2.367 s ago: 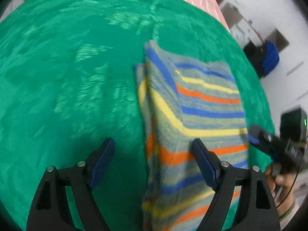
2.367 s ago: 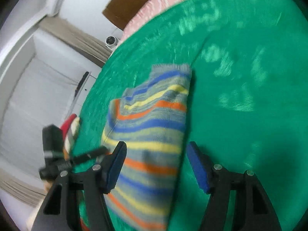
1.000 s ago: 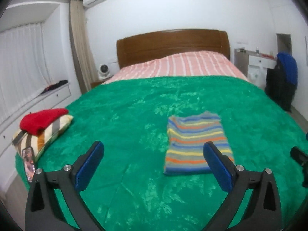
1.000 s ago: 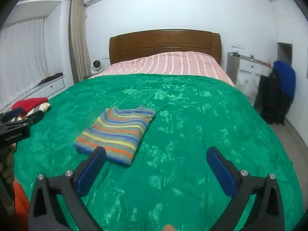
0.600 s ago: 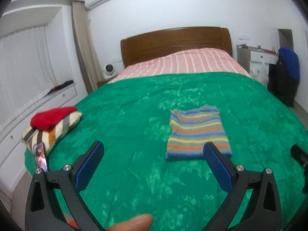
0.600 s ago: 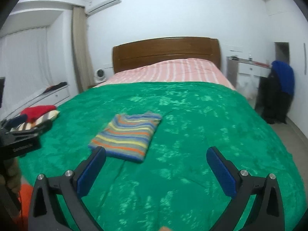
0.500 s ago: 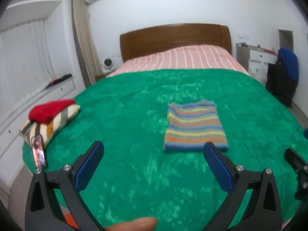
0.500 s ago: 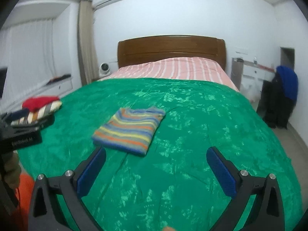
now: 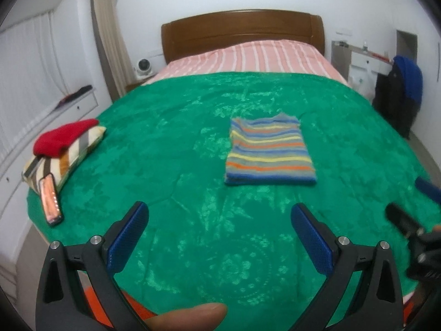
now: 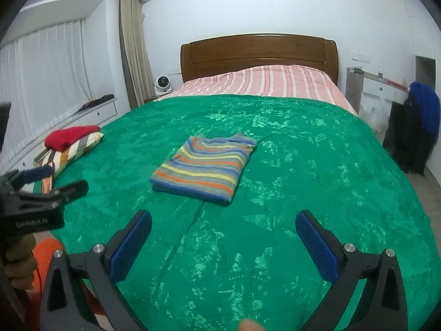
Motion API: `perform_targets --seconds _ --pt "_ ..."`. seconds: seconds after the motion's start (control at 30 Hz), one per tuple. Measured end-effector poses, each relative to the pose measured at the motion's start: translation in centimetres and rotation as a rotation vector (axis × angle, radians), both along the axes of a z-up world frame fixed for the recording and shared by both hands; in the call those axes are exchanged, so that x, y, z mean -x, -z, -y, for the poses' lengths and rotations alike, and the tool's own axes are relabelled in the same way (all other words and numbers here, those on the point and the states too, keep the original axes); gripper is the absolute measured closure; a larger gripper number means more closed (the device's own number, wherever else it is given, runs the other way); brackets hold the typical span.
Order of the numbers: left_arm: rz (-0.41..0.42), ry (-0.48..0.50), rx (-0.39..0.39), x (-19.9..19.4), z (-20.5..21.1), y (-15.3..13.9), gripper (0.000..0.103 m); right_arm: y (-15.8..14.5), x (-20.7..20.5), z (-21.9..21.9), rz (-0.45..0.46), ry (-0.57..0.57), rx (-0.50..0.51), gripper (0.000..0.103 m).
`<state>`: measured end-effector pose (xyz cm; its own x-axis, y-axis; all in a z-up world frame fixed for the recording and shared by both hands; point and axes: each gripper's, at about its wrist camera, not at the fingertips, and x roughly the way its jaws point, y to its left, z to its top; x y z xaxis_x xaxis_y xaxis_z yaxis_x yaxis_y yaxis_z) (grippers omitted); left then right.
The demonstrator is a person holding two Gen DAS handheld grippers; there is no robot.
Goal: Fold small clothes
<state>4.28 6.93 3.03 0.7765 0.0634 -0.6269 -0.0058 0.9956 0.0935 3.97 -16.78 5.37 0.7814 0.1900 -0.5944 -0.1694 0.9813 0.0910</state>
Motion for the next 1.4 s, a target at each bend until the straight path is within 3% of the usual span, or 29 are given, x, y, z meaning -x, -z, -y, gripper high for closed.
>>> perform_targets --seconds 0.17,0.37,0.53,0.63,0.87,1.13,1.4 --pt "0.015 -0.008 0.003 -0.1 -0.1 -0.1 0.000 0.3 -0.3 0.4 -0.075 -0.022 -0.055 0.000" --pt "0.031 0.007 -0.016 0.2 0.0 0.1 0.000 -0.7 0.1 -0.9 -0.075 -0.028 0.037 0.000" --pt "0.004 0.009 0.012 0.1 -0.3 0.2 0.000 -0.5 0.5 -1.5 -0.065 -0.024 0.064 0.000" --pt "-0.004 -0.002 -0.019 0.1 -0.2 0.3 0.000 -0.1 0.5 -1.7 -0.069 -0.019 0.111 0.000" --pt "-0.052 0.020 0.003 0.1 -0.2 0.4 0.000 -0.7 0.0 -2.0 -0.128 -0.033 0.062 0.000" --pt "-0.076 0.013 0.002 0.0 -0.2 0.3 0.000 -2.3 0.2 -3.1 -0.111 -0.050 0.081 0.000" --pt "-0.106 -0.003 -0.013 -0.1 -0.6 0.1 0.000 -2.4 -0.4 -3.5 -0.214 -0.043 0.101 0.000"
